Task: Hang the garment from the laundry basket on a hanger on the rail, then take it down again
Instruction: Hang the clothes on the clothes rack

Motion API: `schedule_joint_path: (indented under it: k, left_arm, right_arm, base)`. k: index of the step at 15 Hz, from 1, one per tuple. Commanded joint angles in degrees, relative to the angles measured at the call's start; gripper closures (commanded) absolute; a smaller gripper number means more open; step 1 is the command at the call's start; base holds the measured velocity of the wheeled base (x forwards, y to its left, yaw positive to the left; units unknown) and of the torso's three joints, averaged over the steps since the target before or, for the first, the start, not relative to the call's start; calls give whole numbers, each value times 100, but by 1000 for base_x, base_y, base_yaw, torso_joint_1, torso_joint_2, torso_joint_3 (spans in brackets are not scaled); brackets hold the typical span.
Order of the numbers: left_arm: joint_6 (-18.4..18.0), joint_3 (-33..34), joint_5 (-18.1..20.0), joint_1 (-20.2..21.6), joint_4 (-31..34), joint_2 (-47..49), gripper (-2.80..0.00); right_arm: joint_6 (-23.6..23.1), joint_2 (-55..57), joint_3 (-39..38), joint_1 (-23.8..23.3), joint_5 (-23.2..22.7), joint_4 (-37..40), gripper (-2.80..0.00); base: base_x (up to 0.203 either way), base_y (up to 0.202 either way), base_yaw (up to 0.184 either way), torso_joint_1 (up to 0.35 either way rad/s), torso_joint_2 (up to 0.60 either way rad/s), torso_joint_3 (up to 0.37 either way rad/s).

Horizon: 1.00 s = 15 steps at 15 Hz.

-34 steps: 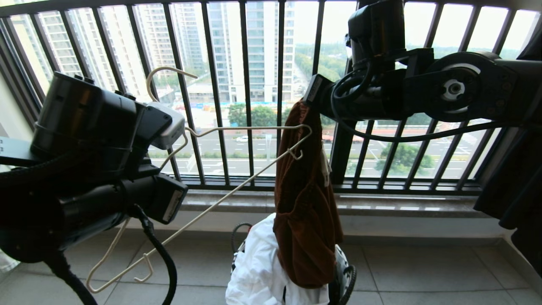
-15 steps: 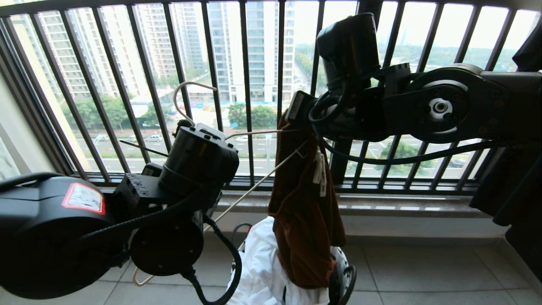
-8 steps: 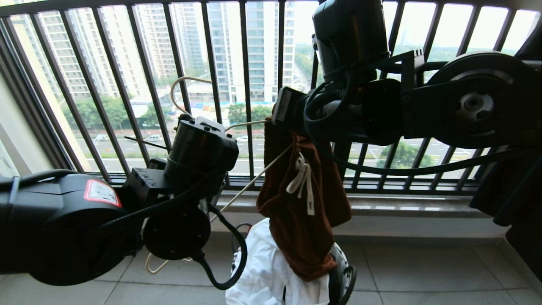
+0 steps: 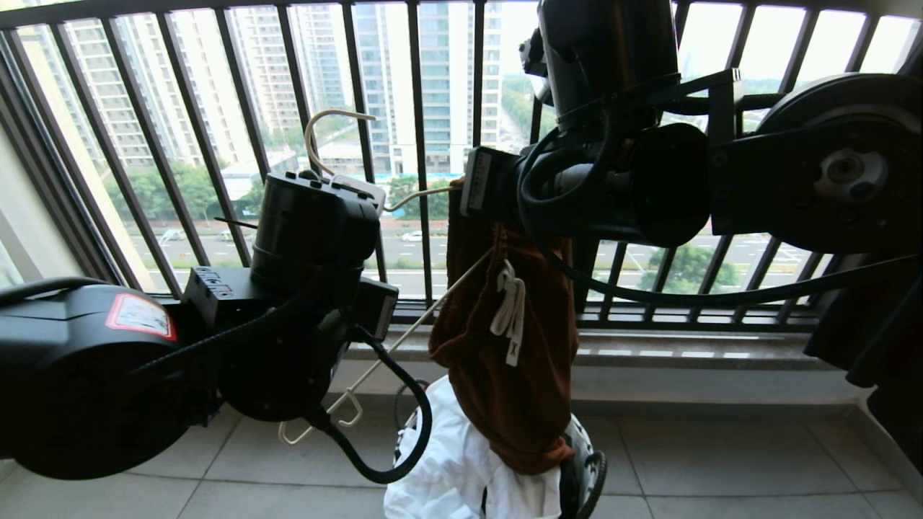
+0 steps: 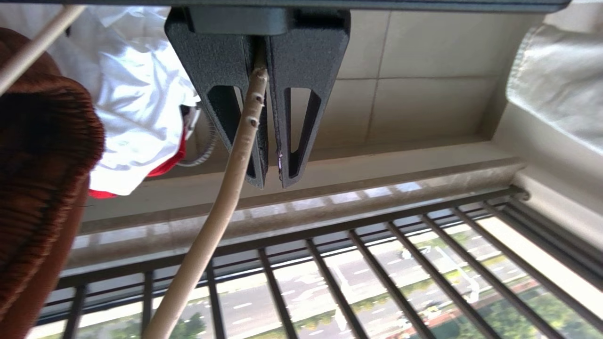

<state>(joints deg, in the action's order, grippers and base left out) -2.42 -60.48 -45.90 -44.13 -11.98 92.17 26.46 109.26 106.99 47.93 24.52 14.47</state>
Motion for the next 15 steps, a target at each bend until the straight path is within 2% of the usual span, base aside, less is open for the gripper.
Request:
schedule_joint_path:
  k: [1,2,4,8,15]
  left_arm:
    - [145,103,761,1,-22,-194,0]
    - [236,150,910,8,-23,-167,0]
    - [251,124,925,90,-83,-66,0]
    - [234,124,934,238,-850,38,0]
    - [363,150,1158,238,-864,132,0]
  right_arm:
    - [-66,26,32,5,9,-68,0]
    - [-192,42,36,14,6,-117,0]
    - [-316,43,-13,98,8,-181,0]
    - [-326,34,-126,278,18,-164,0]
    - [-552,7,-82,582,30,-198,0]
  base:
    - [0,0,0,0,0,0]
    - [0,0,0,0,0,0]
    - [0,0,0,0,0,0]
    - [0,0,0,0,0,0]
    - [0,0,0,0,0,0]
